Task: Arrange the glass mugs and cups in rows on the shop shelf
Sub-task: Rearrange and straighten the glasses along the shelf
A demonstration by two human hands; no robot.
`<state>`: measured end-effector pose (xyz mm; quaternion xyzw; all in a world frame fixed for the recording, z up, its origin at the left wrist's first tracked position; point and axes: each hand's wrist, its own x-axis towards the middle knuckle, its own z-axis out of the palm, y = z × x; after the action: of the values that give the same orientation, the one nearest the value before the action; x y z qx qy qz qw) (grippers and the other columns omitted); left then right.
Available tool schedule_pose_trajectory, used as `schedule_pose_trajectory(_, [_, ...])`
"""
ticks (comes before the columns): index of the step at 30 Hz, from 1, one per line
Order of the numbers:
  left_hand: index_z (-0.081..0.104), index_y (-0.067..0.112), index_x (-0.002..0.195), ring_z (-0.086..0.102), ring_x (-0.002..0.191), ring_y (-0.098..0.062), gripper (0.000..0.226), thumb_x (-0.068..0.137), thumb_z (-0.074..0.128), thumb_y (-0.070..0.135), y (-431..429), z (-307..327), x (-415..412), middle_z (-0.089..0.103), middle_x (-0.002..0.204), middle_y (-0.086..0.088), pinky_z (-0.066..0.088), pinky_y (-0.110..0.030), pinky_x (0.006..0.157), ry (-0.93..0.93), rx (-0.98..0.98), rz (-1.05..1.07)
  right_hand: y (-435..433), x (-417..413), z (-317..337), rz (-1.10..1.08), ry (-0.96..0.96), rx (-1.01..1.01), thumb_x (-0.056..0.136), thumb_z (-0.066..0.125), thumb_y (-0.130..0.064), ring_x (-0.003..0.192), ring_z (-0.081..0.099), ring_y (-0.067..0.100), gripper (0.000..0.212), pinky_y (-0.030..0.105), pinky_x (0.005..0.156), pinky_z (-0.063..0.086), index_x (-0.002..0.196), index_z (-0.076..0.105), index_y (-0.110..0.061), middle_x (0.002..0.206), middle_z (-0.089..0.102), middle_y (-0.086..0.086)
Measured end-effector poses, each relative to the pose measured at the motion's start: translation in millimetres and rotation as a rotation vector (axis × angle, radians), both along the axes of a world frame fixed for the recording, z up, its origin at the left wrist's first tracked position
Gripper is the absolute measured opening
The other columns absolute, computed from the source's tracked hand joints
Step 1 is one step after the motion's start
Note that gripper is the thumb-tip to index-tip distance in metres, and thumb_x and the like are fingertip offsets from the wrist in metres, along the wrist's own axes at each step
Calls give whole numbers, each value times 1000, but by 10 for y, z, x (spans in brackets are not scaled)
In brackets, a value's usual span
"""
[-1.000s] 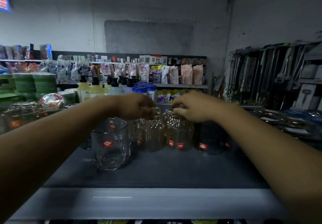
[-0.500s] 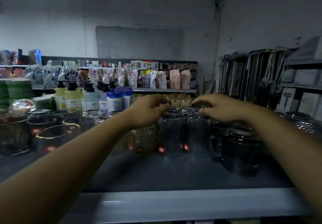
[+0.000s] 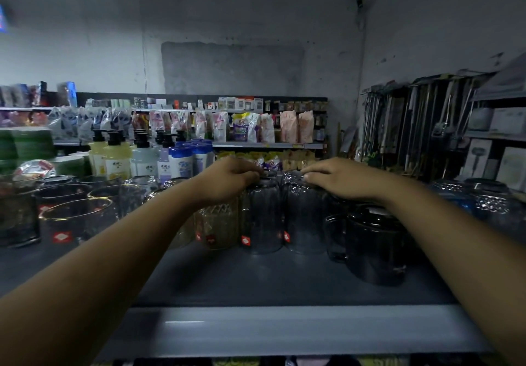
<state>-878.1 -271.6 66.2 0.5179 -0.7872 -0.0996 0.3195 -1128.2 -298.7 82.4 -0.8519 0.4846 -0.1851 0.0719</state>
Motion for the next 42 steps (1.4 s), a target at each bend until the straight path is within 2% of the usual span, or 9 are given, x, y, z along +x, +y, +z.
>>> schedule_pose_trajectory(7, [66, 15, 129, 66, 102, -28, 31, 105, 46, 22, 9, -7, 10, 72, 111, -9, 51, -39, 92, -20, -8, 13, 15, 49, -14, -13, 72, -57, 107, 44, -38, 112, 60, 23, 38, 37, 101, 47, 128, 65, -15, 127, 66, 7])
schedule_pose_trajectory(11, [68, 14, 127, 67, 94, -25, 31, 105, 47, 21, 21, 2, -19, 73, 105, -6, 51, -33, 82, -40, -23, 27, -14, 59, -24, -31, 92, -89, 106, 44, -37, 101, 64, 30, 39, 42, 94, 52, 114, 68, -7, 111, 70, 14])
schedule_pose_trajectory(18, [69, 13, 124, 68, 95, -32, 31, 104, 48, 22, 22, 15, -26, 73, 103, -11, 56, -47, 90, -67, -27, 35, -5, 74, -2, -54, 118, -98, 106, 43, -37, 100, 64, 30, 40, 40, 93, 51, 113, 68, -5, 110, 69, 14])
schedule_pose_trajectory(22, [70, 15, 123, 69, 97, -27, 29, 104, 49, 22, 50, 7, -7, 73, 106, -9, 56, -41, 87, -57, -46, 43, 43, 82, 25, -44, 92, -122, 105, 48, -35, 100, 64, 24, 35, 37, 92, 51, 118, 70, -11, 114, 70, 8])
schedule_pose_trajectory(26, [70, 16, 122, 65, 98, -7, 26, 101, 56, 23, 230, -22, 54, 72, 117, 0, 52, -22, 84, -22, -179, 26, 234, 167, 51, -3, 35, -251, 102, 56, -35, 91, 63, 11, 28, 28, 77, 49, 120, 70, -20, 109, 70, -2])
schedule_pose_trajectory(28, [70, 20, 122, 60, 100, 1, 25, 100, 59, 27, 403, -56, 158, 69, 120, 6, 44, -13, 82, -70, -298, 23, 375, 276, 19, 40, 3, -356, 99, 60, -37, 98, 63, 13, 28, 33, 85, 52, 120, 70, -22, 115, 69, -3])
schedule_pose_trajectory(31, [69, 24, 120, 62, 103, -3, 29, 97, 59, 37, 745, -148, 428, 68, 118, 9, 49, -23, 86, -130, -465, 38, 632, 533, -99, 136, -44, -427, 95, 63, -40, 105, 62, 12, 29, 40, 92, 53, 120, 68, -26, 118, 68, -7])
schedule_pose_trajectory(35, [68, 24, 118, 63, 105, -12, 28, 94, 61, 37, 1207, -298, 848, 65, 114, 9, 53, -43, 87, -161, -578, 115, 929, 991, -292, 231, -139, -419, 95, 66, -38, 108, 59, 10, 29, 35, 97, 49, 121, 67, -26, 122, 66, -9])
schedule_pose_trajectory(42, [69, 16, 112, 61, 104, -22, 24, 90, 68, 24, 1670, -624, 1572, 61, 112, 1, 50, -45, 83, -77, -744, 316, 1265, 1935, -653, 248, -421, -257, 89, 74, -35, 94, 60, 0, 28, 19, 85, 49, 116, 68, -30, 109, 65, -15])
